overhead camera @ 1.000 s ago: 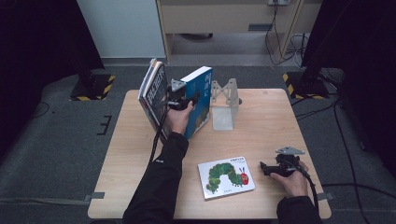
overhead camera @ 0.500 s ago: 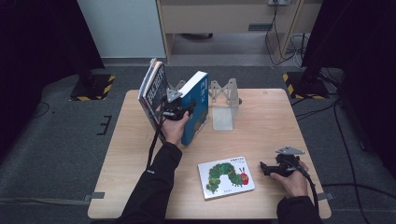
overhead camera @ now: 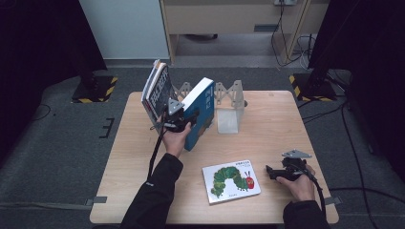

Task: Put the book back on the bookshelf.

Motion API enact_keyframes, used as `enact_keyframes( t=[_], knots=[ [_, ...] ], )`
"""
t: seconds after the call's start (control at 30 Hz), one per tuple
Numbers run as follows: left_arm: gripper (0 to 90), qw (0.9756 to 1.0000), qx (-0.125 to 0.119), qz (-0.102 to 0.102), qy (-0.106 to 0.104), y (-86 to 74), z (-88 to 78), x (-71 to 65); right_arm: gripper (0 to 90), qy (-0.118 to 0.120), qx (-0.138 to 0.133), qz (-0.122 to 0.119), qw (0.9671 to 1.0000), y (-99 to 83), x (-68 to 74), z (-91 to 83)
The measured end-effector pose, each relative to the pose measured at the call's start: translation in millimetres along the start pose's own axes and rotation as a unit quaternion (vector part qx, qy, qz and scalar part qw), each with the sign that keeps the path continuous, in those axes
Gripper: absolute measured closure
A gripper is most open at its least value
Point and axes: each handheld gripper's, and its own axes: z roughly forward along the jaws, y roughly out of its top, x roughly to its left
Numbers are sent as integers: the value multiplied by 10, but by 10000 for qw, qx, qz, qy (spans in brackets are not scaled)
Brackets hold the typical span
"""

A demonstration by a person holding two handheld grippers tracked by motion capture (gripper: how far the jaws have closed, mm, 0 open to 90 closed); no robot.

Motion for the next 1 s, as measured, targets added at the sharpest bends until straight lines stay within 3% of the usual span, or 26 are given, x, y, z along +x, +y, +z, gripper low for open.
enact_keyframes(
  t=[0.13,0.27,0.4,0.7,0.83,1.0],
  knots=[
    [572,10000,-66,-30,-20,-16,-5,-6,24,1,2,0,10000,-1,1,-1],
    [587,9998,-41,-49,182,4,3,0,23,1,1,1,10000,0,1,0],
    [591,9996,-40,-157,239,21,34,27,24,1,2,7,10000,0,2,0],
    [588,9990,-74,-205,397,88,259,-47,23,9,4,13,10000,4,5,4],
    [583,9991,-104,-157,380,87,299,-80,23,9,-2,13,10000,6,4,6],
    [566,9998,-105,-67,125,38,237,-74,24,22,-3,-8,10000,5,5,5]
  ],
)
